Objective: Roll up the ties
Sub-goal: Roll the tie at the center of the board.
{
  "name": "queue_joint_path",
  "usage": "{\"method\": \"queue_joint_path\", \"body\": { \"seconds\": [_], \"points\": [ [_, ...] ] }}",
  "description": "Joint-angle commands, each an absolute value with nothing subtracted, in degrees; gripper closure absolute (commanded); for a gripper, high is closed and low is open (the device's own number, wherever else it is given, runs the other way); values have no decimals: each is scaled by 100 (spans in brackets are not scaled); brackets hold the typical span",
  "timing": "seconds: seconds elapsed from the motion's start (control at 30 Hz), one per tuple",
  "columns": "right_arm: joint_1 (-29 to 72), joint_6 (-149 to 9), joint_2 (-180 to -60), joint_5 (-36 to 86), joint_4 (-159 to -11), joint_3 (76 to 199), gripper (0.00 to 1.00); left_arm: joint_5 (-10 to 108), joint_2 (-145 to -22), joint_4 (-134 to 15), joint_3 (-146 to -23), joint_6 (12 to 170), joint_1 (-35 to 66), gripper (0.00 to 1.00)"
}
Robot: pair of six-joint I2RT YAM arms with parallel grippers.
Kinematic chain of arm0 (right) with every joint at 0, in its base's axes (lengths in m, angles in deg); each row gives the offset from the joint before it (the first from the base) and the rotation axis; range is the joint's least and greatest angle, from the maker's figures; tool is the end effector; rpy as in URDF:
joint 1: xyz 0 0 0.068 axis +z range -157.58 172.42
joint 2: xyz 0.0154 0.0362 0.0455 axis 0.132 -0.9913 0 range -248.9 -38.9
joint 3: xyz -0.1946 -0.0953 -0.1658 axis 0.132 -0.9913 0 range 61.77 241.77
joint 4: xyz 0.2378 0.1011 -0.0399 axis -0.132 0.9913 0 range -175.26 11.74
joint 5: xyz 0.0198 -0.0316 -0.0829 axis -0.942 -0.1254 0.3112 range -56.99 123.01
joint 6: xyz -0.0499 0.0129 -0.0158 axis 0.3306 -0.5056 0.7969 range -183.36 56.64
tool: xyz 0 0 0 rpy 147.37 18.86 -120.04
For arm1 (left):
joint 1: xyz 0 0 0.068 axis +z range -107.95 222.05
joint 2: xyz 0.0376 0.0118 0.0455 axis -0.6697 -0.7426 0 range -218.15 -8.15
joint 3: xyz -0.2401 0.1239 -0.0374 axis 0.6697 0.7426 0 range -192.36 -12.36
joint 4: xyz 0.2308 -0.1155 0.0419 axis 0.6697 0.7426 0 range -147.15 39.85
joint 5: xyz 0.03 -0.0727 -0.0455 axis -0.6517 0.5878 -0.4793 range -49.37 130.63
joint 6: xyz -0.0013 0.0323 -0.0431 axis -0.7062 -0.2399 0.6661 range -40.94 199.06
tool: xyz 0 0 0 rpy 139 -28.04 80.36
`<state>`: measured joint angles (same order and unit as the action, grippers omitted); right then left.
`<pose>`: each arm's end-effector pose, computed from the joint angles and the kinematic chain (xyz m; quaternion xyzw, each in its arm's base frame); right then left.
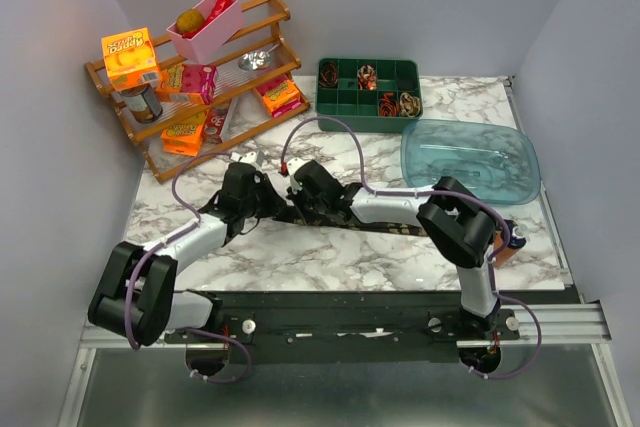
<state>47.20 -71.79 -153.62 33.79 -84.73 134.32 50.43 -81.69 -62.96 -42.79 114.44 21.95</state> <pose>0.2501 0.3533 0.1591 -0.3580 0.8432 0.2049 0.3449 0.2344 -0.0922 0.1770 -0.0811 0.8899 -0.2736 0.3558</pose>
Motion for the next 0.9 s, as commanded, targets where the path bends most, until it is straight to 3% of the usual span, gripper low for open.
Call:
{"method": "queue_joint_path", "body": {
  "seconds": [0.0,0.2,0.3,0.33,0.47,0.6,0.87],
  "points": [
    [4647,-7338,-15202,3520,-8306,13191,99,4941,-8470,-6698,-4268,11562,2095,93],
    [4620,-7355,-14973,3600,-8289,13050,99,5222,-8874,-7217,-4189,11755,2086,83],
    [4612,-7373,-14868,3644,-8289,12997,99,5390,-9050,-7437,-4154,11843,2086,65],
    [4612,-7373,-14833,3661,-8289,12971,99,5425,-9076,-7481,-4145,11852,2086,54],
    [4603,-7373,-14692,3670,-8280,12971,99,5530,-9147,-7648,-4057,11931,2086,39],
    [4594,-7373,-14639,3600,-8289,13067,99,5627,-9077,-7946,-3899,12072,2086,39],
    [4585,-7303,-14665,3327,-8412,13313,99,5496,-8673,-8097,-3644,12213,2086,48]
  ]
}}
